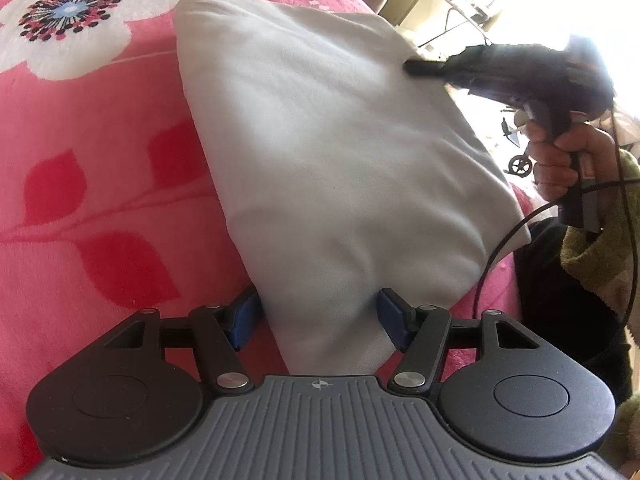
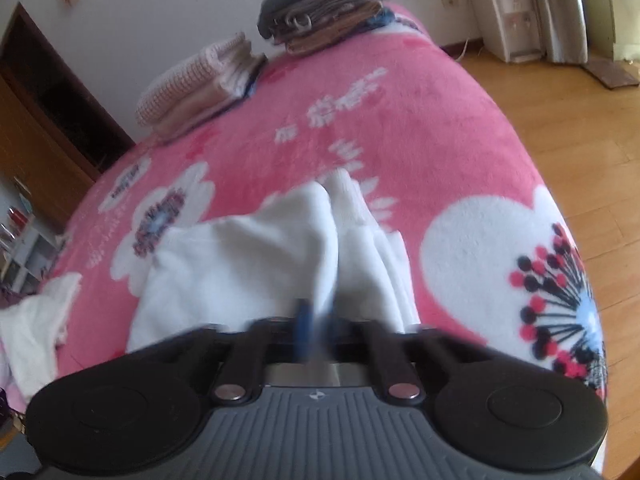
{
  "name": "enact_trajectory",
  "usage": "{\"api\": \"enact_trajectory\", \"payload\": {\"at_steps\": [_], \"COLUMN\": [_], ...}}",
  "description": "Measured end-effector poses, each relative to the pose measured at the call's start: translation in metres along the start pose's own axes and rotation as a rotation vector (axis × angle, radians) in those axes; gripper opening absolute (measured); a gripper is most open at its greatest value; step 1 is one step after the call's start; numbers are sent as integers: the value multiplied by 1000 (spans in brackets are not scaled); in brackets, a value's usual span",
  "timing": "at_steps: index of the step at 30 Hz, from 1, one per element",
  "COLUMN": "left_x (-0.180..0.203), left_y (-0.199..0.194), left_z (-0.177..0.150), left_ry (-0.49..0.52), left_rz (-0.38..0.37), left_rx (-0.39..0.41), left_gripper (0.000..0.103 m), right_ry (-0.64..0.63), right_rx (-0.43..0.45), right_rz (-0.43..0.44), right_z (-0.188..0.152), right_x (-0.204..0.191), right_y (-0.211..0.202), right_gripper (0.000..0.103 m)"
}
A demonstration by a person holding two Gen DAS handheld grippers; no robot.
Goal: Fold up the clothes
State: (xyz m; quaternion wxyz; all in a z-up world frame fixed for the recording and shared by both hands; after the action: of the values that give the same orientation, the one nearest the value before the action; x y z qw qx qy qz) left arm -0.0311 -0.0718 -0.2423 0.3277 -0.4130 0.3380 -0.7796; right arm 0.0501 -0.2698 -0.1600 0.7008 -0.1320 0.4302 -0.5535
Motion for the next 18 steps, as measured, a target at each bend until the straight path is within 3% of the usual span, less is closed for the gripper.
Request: {"api": "enact_trajectory", "payload": {"at_steps": [4, 9, 13, 16, 18], "left_x": [-2, 0, -4, -6, -5], "left_y": [-9, -10, -9, 2, 1], "left_z": [2, 7, 5, 4, 8], "left_ry": [-24, -48, -78, -116, -111], "left_rz": [-24, -28, -8, 3, 15], "left_rx": [2, -2, -7, -20, -25], "left_gripper": [65, 66, 67, 68, 68], "right_ry": [-55, -128, -177, -258, -277], "right_rx": [119, 82, 141, 40, 18], "right_rz": [-22, -135, -137, -222, -243], "right_z": [17, 9, 13, -2, -5], "right_x": [-13, 7, -2, 16, 24], "right_y": [-34, -12, -24, 2, 5], "right_gripper": [3, 2, 2, 4, 6]}}
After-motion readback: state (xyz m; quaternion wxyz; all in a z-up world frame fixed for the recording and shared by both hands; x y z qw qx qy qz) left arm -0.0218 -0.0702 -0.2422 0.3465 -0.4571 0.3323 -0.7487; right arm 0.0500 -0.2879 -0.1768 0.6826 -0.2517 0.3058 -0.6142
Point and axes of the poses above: each gripper's, at about its wrist camera, not at the fingertips, and y roughly the way its jaws point, x to its right, z to its top, the point moved 10 cm from there along y, roughly the way its jaws point, and after that the axes turned 1 degree about x, right-handed, at the moved point
